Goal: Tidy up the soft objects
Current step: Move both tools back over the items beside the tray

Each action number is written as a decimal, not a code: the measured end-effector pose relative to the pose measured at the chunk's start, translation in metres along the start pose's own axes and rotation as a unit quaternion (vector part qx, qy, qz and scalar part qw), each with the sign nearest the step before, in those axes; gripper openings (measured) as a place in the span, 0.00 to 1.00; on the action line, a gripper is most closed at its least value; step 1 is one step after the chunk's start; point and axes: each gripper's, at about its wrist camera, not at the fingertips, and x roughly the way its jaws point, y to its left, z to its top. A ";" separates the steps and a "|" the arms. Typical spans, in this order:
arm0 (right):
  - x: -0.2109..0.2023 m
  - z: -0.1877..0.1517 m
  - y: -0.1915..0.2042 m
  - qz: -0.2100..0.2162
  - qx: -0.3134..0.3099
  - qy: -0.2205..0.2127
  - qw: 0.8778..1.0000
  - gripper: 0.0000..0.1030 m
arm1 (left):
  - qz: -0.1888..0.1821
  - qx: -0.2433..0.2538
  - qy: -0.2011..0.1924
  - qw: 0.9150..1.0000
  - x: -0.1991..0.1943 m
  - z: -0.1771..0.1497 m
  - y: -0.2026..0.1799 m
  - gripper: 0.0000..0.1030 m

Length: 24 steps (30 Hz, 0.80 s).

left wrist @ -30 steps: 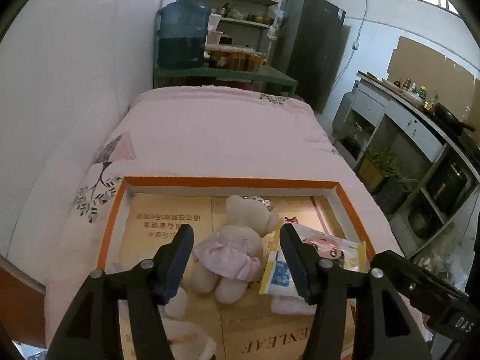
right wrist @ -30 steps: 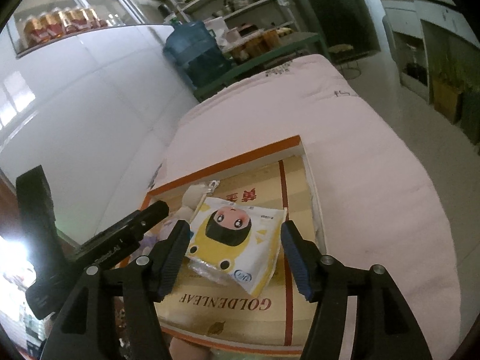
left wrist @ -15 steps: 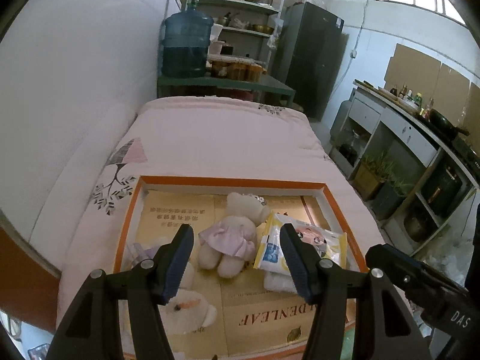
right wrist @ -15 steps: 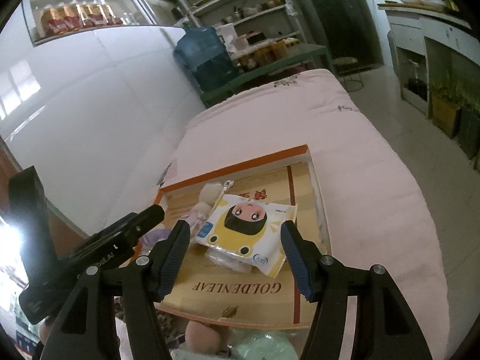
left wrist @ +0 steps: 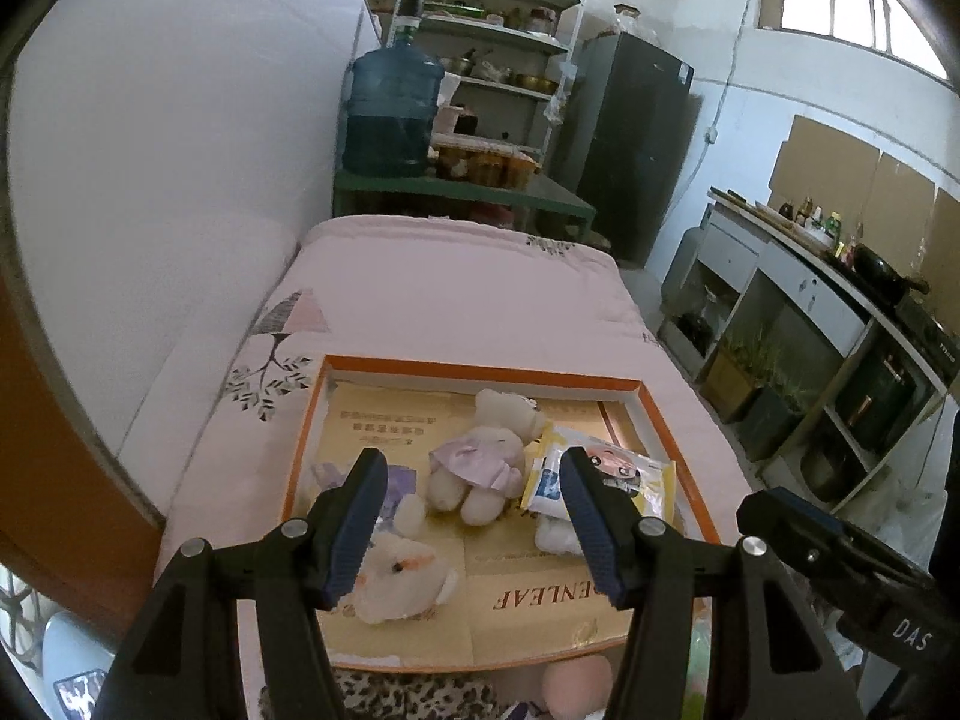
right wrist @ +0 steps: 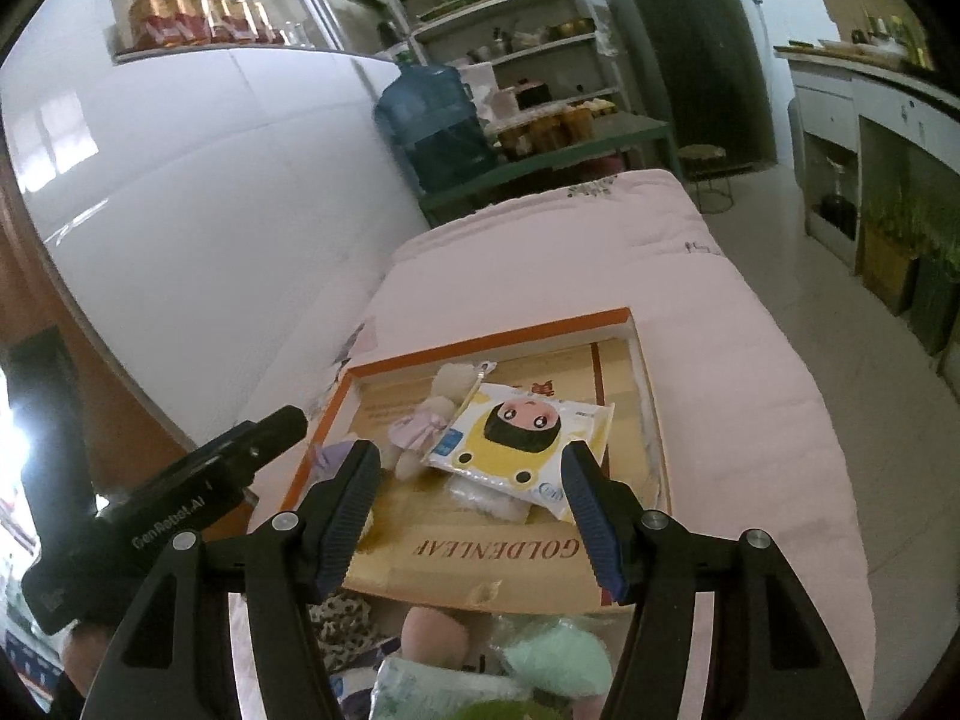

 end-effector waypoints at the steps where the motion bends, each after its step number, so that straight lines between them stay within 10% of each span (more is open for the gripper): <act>1: -0.002 -0.001 0.002 0.000 -0.003 -0.001 1.000 0.63 | 0.001 -0.001 -0.002 1.000 -0.003 -0.001 0.002 0.58; 24: -0.055 -0.035 0.046 -0.021 -0.068 -0.047 0.996 0.63 | 0.008 -0.013 -0.046 0.999 -0.074 -0.035 0.020 0.58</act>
